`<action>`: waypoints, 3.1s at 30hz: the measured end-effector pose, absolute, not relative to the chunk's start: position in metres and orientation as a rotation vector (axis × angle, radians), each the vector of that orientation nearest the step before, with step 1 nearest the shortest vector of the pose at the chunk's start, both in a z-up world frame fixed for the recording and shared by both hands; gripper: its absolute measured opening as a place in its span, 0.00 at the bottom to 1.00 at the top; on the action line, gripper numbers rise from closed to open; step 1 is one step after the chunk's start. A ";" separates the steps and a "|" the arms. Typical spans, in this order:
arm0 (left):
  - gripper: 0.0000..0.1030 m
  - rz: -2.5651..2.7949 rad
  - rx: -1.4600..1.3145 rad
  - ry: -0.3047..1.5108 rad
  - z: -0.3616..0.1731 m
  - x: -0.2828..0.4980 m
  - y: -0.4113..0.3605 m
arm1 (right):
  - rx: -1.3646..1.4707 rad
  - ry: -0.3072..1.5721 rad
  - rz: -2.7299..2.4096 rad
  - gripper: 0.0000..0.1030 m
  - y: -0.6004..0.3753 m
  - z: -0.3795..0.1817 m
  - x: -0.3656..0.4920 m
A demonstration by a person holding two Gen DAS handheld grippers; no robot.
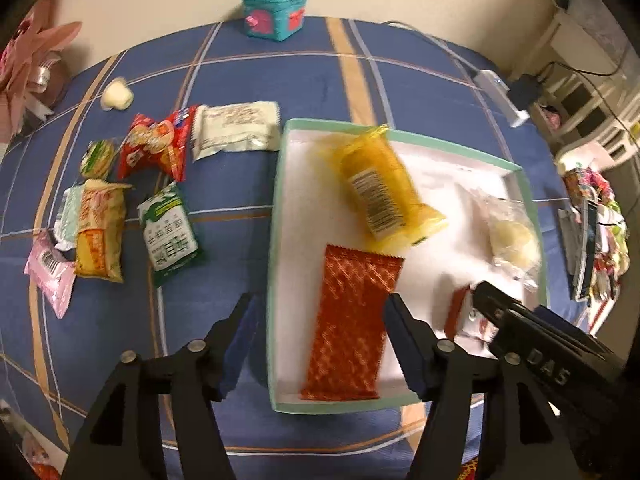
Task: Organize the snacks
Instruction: 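Carry the wafer and box into the tray and release both grippers, then grasp the pink pack with the left gripper while the right grasps the green-white biscuit pack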
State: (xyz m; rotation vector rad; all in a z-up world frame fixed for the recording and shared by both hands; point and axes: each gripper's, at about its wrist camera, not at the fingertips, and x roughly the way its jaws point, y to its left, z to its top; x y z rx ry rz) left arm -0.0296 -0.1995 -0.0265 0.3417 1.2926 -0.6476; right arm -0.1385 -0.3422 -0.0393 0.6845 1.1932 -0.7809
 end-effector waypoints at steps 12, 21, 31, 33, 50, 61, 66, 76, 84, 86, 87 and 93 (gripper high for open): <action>0.91 -0.499 0.297 1.289 -0.039 0.002 -0.170 | 0.606 1.210 -0.750 1.00 -0.326 -0.041 -0.125; 0.94 -0.440 0.251 1.253 -0.029 0.030 -0.135 | 0.541 1.232 -0.674 1.00 -0.294 -0.040 -0.098; 0.94 -0.239 0.161 1.262 -0.033 0.077 -0.058 | 0.491 1.244 -0.606 1.00 -0.253 -0.038 -0.067; 0.94 -0.218 0.138 1.267 -0.033 0.082 -0.045 | 0.486 1.247 -0.591 1.00 -0.244 -0.039 -0.061; 0.94 -0.178 0.028 1.311 -0.046 0.123 0.005 | 0.426 1.235 -0.462 1.00 -0.186 -0.052 0.006; 0.93 -0.132 -0.037 1.353 -0.071 0.148 0.018 | 0.392 1.219 -0.446 1.00 -0.177 -0.076 0.042; 0.93 -0.134 -0.064 1.357 -0.077 0.151 0.018 | 0.292 1.213 -0.470 0.99 -0.172 -0.081 0.058; 0.63 -0.165 -0.093 1.391 -0.094 0.146 0.007 | 0.311 1.246 -0.397 0.58 -0.162 -0.105 0.073; 0.39 -0.166 -0.125 1.370 -0.094 0.142 0.016 | 0.364 1.212 -0.380 0.45 -0.164 -0.100 0.063; 0.38 -0.180 -0.135 1.353 -0.087 0.139 0.018 | 0.367 1.206 -0.379 0.45 -0.165 -0.096 0.059; 0.38 -0.184 -0.142 1.348 -0.084 0.139 0.018 | 0.367 1.202 -0.381 0.45 -0.165 -0.093 0.057; 0.38 -0.204 -0.159 1.299 -0.060 0.128 0.017 | 0.374 1.163 -0.383 0.45 -0.173 -0.066 0.042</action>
